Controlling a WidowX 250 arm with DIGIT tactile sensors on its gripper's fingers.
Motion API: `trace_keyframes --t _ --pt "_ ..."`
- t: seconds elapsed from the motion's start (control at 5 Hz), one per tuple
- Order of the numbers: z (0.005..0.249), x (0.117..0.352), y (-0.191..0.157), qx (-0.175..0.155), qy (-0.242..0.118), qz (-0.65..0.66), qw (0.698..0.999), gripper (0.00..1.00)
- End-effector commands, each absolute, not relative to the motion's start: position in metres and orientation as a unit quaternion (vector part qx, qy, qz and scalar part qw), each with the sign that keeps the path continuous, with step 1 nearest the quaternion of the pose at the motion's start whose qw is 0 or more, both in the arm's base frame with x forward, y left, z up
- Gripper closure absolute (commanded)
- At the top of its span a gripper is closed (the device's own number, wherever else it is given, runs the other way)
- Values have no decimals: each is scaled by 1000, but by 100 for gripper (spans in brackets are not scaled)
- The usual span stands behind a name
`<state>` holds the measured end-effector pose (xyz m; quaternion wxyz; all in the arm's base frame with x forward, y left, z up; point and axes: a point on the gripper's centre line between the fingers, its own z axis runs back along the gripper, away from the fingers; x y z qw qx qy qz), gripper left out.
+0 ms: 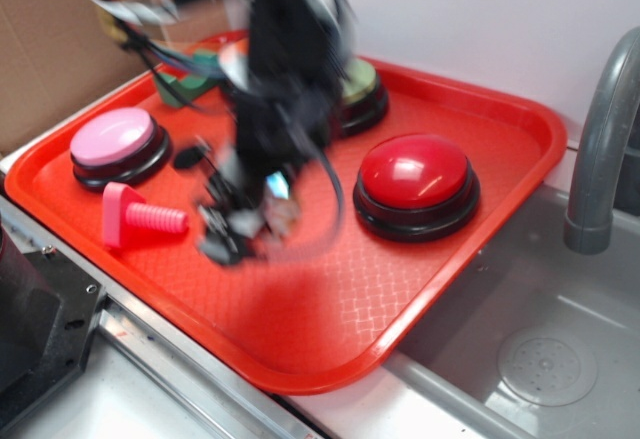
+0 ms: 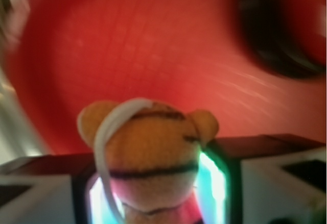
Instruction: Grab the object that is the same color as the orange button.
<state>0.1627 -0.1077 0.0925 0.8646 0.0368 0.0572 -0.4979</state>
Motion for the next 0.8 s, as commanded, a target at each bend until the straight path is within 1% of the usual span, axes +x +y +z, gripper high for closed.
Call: trace_keyframes --t 0.0,0.2,0.4,0.6 --pt "195 133 -67 31 8 -265 964 100" --pt "217 132 -59 38 39 -144 988 100" --pt "219 146 -64 -18 52 -21 998 100" --pt "214 153 -70 7 98 104 990 39"
